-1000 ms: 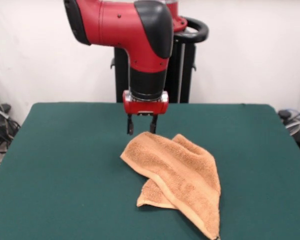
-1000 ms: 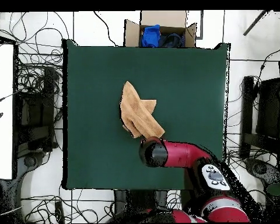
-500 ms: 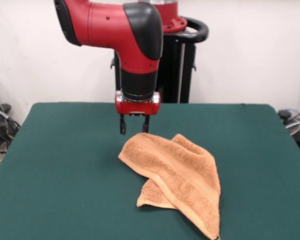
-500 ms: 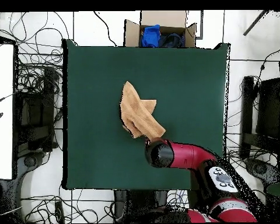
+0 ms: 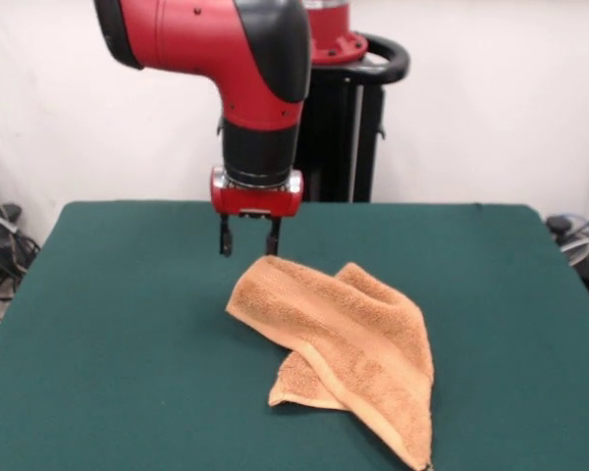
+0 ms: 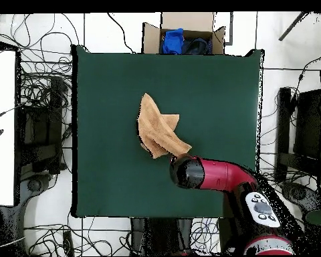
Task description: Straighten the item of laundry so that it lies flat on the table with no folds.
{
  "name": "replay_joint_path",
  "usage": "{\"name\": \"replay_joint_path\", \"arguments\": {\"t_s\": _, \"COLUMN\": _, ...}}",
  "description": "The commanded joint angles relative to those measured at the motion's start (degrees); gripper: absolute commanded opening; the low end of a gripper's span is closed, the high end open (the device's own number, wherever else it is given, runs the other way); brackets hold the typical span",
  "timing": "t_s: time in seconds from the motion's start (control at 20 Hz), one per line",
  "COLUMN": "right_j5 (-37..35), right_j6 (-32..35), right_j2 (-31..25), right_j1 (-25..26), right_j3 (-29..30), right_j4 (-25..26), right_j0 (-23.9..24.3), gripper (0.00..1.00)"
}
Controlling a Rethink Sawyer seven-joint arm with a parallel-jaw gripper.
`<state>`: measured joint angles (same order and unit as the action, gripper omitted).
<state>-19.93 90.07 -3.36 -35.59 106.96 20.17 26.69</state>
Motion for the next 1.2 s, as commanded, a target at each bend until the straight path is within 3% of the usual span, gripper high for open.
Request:
{"name": "replay_joint_path", "arguments": {"t_s": 0.05, "right_j5": -7.85, "right_j6": -0.82, "right_j2": -6.57, "right_j1": -3.98, "right_j3": -4.03, "right_j4": -0.44, "right_j0": -1.34, "gripper": 1.0}}
{"name": "replay_joint_path", "arguments": {"t_s": 0.35, "right_j5": -10.37, "right_j6": 0.17, "right_j2": -6.78, "right_j1": -6.67, "right_j3": -2.96, "right_j4": -1.35, "right_j0": -2.28, "gripper": 1.0}}
{"name": "replay_joint_path", "arguments": {"t_s": 1.2, "right_j5": -6.44, "right_j6": 2.85, "right_j2": -7.32, "right_j1": -3.82, "right_j3": -3.0, "right_j4": -1.14, "right_j0": -3.11, "gripper": 1.0}}
